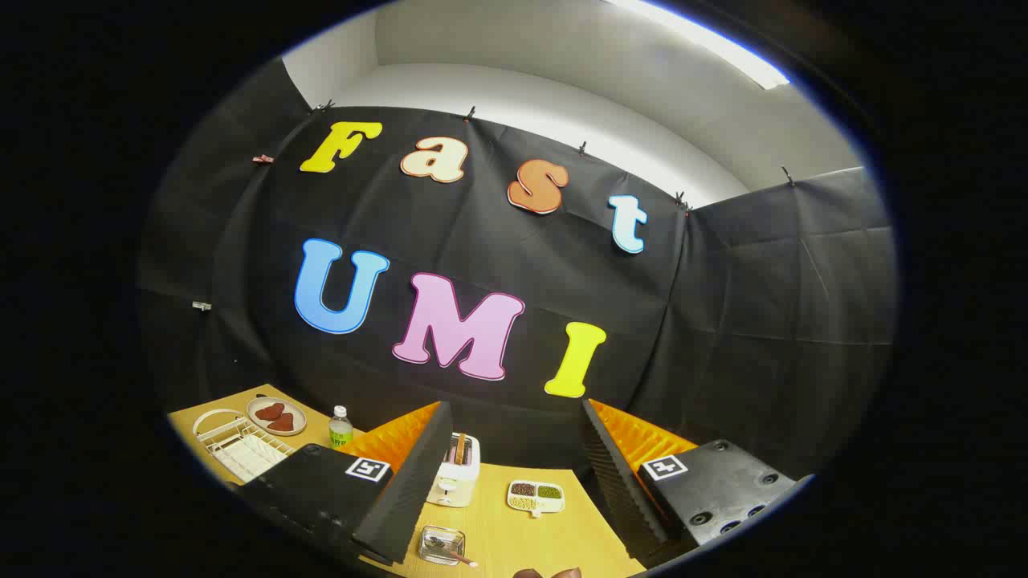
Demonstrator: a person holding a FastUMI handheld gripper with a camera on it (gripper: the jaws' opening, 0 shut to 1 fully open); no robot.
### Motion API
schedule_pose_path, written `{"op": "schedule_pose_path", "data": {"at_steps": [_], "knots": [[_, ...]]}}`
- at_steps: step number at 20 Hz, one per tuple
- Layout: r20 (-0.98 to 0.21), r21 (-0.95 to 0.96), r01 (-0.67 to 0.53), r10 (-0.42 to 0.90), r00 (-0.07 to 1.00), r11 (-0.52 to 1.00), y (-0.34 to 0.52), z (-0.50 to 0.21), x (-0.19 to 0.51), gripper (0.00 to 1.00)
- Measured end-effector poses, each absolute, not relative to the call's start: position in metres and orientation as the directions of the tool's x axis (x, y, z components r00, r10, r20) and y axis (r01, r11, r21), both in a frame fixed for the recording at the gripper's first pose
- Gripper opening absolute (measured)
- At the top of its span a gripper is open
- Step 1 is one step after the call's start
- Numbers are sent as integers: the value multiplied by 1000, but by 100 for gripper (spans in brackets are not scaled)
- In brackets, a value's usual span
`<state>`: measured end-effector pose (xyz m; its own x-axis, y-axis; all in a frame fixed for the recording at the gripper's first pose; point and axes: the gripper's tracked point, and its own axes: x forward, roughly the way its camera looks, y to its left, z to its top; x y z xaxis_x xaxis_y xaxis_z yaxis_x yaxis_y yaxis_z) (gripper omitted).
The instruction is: Take the plate from the dish rack, then take the spoon from the basket and place it into the plate.
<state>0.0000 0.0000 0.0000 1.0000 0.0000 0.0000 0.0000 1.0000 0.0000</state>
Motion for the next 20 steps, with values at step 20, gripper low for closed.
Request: {"op": "schedule_pose_path", "data": {"at_steps": [20], "knots": [[-75, 24, -46, 48, 996, 999, 37, -26, 12, 98]]}}
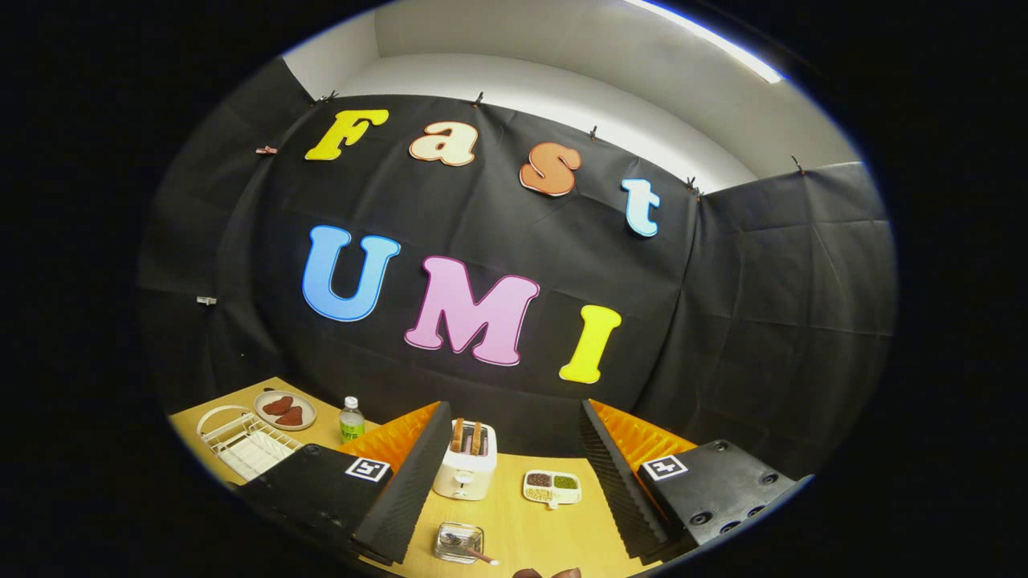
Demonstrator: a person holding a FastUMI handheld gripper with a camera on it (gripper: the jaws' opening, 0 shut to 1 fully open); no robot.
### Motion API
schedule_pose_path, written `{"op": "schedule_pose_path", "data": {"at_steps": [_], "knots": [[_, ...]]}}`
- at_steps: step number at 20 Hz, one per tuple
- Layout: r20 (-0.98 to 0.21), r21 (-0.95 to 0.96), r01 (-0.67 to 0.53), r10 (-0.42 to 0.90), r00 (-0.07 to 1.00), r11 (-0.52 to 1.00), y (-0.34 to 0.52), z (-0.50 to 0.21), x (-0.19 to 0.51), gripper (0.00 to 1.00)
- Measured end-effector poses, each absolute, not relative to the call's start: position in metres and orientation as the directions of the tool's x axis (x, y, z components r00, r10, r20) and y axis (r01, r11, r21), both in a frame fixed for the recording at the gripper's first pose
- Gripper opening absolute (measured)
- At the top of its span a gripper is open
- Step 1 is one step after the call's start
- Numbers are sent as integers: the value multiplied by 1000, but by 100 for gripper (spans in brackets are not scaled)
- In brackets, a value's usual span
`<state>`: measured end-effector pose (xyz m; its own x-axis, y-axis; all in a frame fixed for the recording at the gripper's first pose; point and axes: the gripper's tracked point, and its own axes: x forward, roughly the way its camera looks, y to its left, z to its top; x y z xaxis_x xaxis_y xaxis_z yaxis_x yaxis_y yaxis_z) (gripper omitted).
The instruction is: Take the plate from the dish rack, then take the spoon from the basket and place it into the plate.
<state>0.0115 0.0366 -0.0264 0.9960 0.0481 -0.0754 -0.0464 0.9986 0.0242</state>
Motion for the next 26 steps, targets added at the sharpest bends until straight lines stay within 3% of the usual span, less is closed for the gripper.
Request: {"op": "schedule_pose_path", "data": {"at_steps": [4, 10, 19, 26], "knots": [[-158, 77, -152, 163, 974, 985, 78, -47, 18, 98], [-403, 206, -287, 348, 846, 936, 153, -118, 17, 98], [-622, 392, -175, 401, 673, 903, 222, -211, 25, 99], [-746, 397, -69, 365, 558, 915, 261, -281, 40, 96]]}}
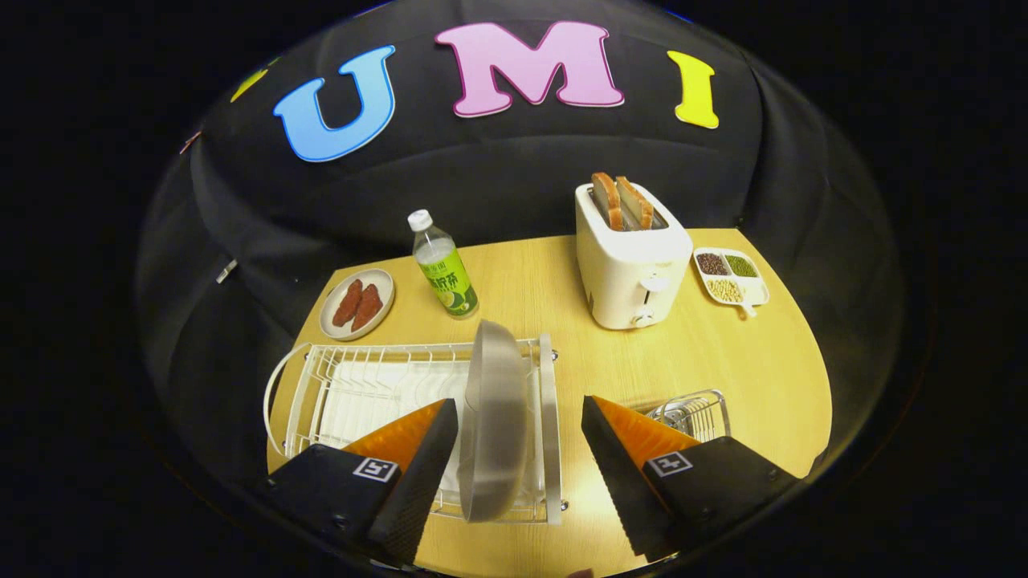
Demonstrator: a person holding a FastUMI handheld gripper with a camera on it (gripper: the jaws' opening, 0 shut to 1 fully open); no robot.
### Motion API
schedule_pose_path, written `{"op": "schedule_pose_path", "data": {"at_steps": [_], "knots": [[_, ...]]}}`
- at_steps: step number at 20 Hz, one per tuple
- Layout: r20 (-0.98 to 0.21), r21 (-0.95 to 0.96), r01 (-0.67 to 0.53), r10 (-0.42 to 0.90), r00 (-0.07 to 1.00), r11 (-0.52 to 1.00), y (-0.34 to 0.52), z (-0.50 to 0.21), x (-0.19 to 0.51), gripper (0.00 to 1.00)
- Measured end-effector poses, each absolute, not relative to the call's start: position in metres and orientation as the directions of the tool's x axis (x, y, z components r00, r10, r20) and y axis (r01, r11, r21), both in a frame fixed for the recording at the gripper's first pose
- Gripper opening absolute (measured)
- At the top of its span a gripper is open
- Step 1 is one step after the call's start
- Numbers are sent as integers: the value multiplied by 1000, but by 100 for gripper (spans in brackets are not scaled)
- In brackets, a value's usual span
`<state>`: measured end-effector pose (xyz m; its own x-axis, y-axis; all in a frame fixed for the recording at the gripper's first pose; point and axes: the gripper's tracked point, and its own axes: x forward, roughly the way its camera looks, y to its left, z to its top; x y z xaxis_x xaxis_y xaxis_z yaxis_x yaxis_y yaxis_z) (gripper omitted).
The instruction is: Take the plate from the dish rack, then take the spoon from the basket and place it into the plate.
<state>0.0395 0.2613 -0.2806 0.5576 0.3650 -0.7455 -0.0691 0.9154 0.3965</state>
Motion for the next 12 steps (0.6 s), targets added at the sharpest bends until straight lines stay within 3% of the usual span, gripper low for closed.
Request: {"op": "schedule_pose_path", "data": {"at_steps": [3, 6, 8, 12], "knots": [[-766, 373, -53, 339, 545, 926, 272, -293, 42, 89], [-790, 317, -41, 288, 541, 947, 272, -304, 46, 51], [-800, 273, -17, 237, 551, 962, 265, -307, 50, 34], [-793, 205, -58, 200, 576, 977, 261, -294, 56, 30]]}}
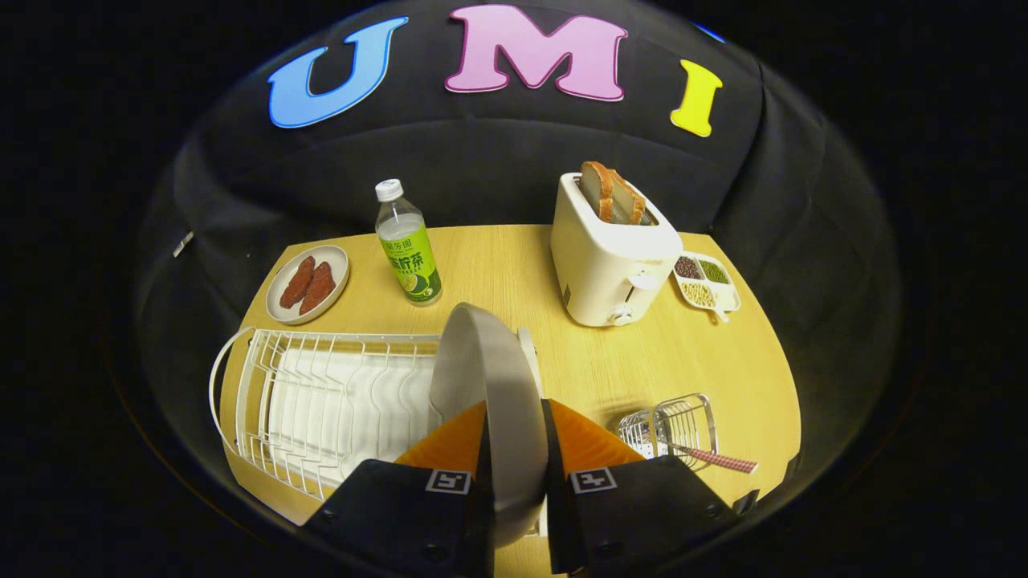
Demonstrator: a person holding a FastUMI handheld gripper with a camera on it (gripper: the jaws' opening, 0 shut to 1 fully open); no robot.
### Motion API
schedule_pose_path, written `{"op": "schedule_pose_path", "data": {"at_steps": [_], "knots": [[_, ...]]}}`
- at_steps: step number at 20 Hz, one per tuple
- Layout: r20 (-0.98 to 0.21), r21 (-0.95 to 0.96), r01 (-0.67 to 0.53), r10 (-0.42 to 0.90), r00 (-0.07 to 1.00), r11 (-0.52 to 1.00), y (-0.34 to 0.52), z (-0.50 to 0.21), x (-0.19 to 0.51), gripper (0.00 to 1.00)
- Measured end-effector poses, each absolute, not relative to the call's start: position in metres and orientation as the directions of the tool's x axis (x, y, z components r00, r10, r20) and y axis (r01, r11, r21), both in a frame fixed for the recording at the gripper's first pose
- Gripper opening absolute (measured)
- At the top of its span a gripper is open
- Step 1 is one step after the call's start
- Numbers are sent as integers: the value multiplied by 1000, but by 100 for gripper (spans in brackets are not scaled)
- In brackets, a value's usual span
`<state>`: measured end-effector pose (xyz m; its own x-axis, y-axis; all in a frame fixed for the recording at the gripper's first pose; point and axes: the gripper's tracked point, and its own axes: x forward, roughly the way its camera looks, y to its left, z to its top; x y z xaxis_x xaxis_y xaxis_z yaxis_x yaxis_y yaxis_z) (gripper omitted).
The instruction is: Take the plate from the dish rack, then take the spoon from the basket and place it into the plate.
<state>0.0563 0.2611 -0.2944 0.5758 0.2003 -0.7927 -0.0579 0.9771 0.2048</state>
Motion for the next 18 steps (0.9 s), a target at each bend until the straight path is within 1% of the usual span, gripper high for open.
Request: {"op": "schedule_pose_path", "data": {"at_steps": [3, 5, 9, 13, 18], "knots": [[-774, 118, -126, 171, 610, 985, 265, -282, 65, 30], [-746, 40, -166, 140, 651, 985, 266, -267, 73, 29], [-685, -116, -206, 72, 725, 972, 262, -243, 94, 29], [-648, -84, -180, 83, 757, 980, 250, -219, 103, 29], [-639, 62, -149, 154, 754, 987, 219, -202, 98, 29]]}}
